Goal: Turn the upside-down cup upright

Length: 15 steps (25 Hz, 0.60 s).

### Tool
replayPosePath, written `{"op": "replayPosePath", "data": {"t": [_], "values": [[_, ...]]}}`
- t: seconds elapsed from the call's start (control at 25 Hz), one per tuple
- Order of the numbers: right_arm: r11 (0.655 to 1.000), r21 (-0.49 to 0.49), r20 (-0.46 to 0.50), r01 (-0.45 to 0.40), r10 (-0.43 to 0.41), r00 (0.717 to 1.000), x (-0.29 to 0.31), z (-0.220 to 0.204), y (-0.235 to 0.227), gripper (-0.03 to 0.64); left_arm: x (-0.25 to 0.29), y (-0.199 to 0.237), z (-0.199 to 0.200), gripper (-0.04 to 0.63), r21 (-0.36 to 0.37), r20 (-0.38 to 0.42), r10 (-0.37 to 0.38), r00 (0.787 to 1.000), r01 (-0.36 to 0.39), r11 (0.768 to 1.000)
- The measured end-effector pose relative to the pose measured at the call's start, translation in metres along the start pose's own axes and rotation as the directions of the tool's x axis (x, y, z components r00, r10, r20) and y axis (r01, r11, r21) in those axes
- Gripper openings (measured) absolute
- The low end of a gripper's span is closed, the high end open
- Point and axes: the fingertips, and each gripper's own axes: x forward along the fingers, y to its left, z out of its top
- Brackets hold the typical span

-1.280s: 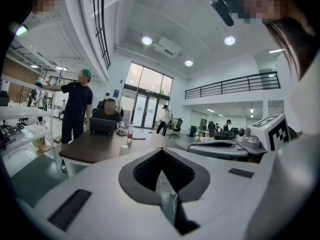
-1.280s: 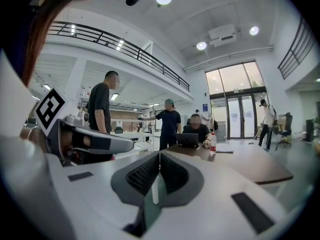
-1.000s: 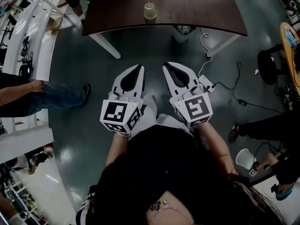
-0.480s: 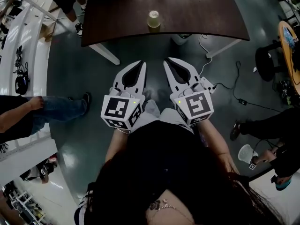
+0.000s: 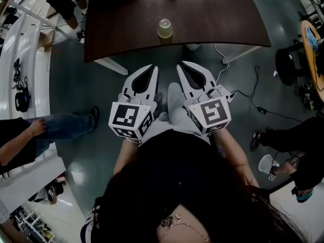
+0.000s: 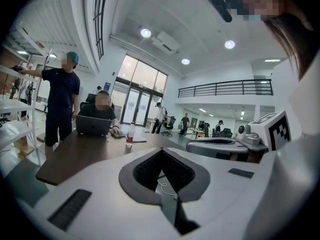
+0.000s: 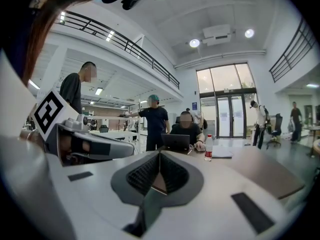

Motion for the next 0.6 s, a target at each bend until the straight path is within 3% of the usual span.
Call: {"op": "replayPosePath", "data": {"t": [0.6], "values": [[0.997,0.017,0.013,-0.071,0.071,0.997,0.12,0.007,-0.094,0.017,0.117,0.074,0.02,0.002,-0.022,-0.015,0.074,0.997,-0.075,0.997]]}}
